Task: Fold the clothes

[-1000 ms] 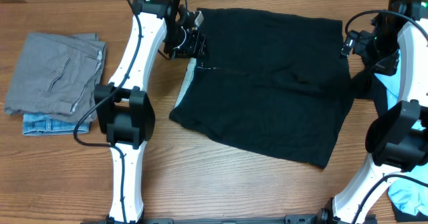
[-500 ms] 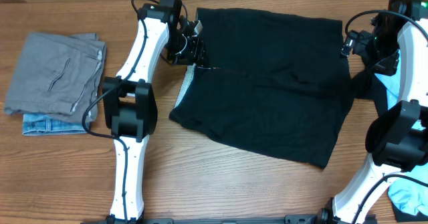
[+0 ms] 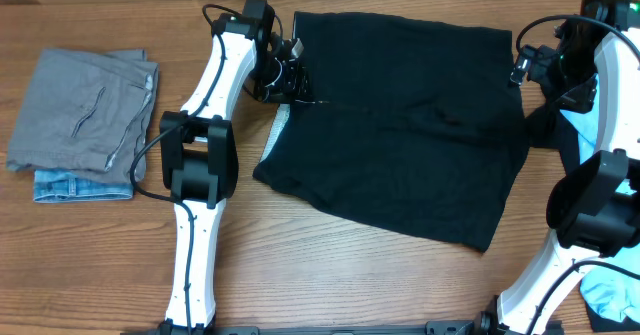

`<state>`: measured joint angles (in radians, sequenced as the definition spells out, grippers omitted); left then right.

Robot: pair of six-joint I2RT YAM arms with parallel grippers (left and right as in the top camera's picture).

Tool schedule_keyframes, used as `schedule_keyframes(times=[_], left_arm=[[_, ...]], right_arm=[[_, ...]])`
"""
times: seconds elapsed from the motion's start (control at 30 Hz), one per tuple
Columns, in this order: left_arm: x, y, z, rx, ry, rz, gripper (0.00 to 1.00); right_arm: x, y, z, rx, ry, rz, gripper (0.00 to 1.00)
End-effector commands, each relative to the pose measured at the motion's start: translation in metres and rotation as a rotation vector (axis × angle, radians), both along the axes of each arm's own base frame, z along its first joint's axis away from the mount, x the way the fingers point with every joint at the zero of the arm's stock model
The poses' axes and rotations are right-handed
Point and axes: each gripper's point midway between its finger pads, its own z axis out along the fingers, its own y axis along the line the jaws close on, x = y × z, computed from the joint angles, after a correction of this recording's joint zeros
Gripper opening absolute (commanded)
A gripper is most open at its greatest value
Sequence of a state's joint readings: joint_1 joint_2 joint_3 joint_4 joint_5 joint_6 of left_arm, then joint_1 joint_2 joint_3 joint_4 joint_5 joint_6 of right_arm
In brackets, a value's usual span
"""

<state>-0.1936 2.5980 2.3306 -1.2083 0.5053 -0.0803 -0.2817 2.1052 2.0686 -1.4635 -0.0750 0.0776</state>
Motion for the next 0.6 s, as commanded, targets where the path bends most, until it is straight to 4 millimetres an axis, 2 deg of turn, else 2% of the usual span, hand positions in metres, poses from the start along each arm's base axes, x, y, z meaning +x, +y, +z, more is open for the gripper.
schedule_keyframes(times=[0.0,0.07,0.23,0.3,0.4,0.57], left_arm=[[0.001,0.0,-0.004,-0.015,0.016,0.016,0.26],[0.0,0.0,-0.004,-0.014,0.017,0.017,0.15],[-0.001,0.0,-0.003,-0.017,0.029,0.03,0.11],[-0.002,0.0,-0.002,-0.016,0.032,0.031,0.04],[-0.001,0.0,0.004,-0.017,0.023,0.028,0.04],[0.004,0.001,0.024,-0.019,-0.026,0.03,0.04]], right_arm=[[0.004,-0.001,0.008,0.001,-0.029,-0.003,1.0],[0.004,-0.001,0.008,0.001,-0.029,-0.003,1.0],[0.004,-0.001,0.008,0.001,-0.029,-0.003,1.0],[0.004,-0.001,0.008,0.001,-0.029,-0.003,1.0],[0.004,-0.001,0.008,0.001,-0.029,-0.003,1.0],[0.004,-0.001,0.008,0.001,-0.029,-0.003,1.0]])
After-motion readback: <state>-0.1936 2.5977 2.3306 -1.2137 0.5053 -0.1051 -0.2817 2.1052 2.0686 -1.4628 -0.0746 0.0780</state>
